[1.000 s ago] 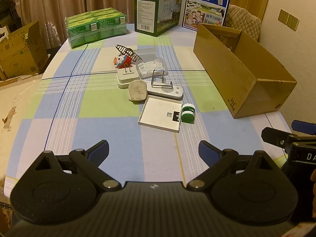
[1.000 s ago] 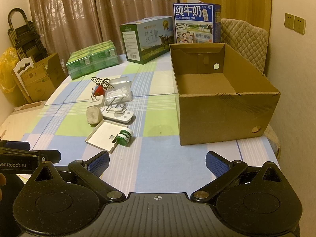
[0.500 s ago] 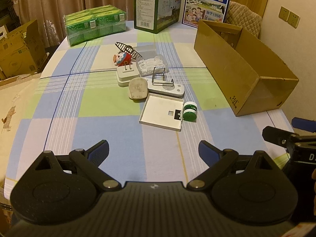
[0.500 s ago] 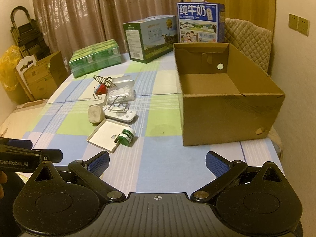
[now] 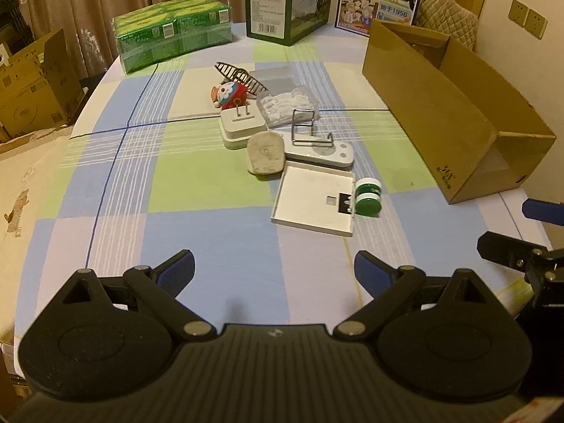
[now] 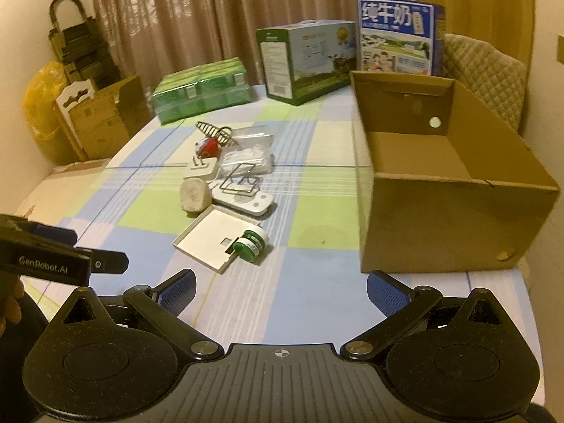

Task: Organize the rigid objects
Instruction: 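Grasp the green-and-white jar with the right tool while the left tool approaches the white tray, then grasp the square white tray with the left tool while the right tool lifts the jar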

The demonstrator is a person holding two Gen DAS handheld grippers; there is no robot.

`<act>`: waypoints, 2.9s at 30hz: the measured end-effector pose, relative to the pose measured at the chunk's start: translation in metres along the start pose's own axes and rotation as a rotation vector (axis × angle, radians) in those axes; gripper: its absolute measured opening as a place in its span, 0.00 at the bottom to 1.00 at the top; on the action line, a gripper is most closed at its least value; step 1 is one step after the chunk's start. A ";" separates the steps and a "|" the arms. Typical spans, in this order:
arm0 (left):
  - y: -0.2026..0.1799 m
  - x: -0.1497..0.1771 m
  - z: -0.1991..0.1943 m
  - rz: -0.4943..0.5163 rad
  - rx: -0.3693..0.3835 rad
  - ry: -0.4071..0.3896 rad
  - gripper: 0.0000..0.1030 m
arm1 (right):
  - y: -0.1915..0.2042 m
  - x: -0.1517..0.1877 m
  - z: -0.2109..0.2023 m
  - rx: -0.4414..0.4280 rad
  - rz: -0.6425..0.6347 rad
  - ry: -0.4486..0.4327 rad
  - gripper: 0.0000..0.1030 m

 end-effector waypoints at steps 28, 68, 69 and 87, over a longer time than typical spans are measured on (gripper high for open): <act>0.030 -0.044 0.074 0.044 -0.005 -0.001 0.93 | 0.025 -0.018 0.139 -0.146 -0.541 0.097 0.49; -0.046 -0.047 0.144 0.239 0.116 0.029 0.83 | -0.023 0.011 0.104 0.036 -0.100 0.106 0.28; -0.047 -0.046 0.142 0.234 0.112 0.030 0.83 | -0.023 0.011 0.104 0.038 -0.095 0.106 0.28; -0.046 -0.048 0.053 0.126 0.096 -0.074 0.82 | -0.018 -0.001 0.044 0.050 -0.035 0.010 0.28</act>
Point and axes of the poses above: each gripper's, at about its wrist camera, not at the fingertips, and z roughly the way its jaws point, y to its left, x to its underside, the point moved 5 cm from there along z, roughly the way its jaws point, and after that the axes turned 3 degrees about y, right-handed, at the moved point
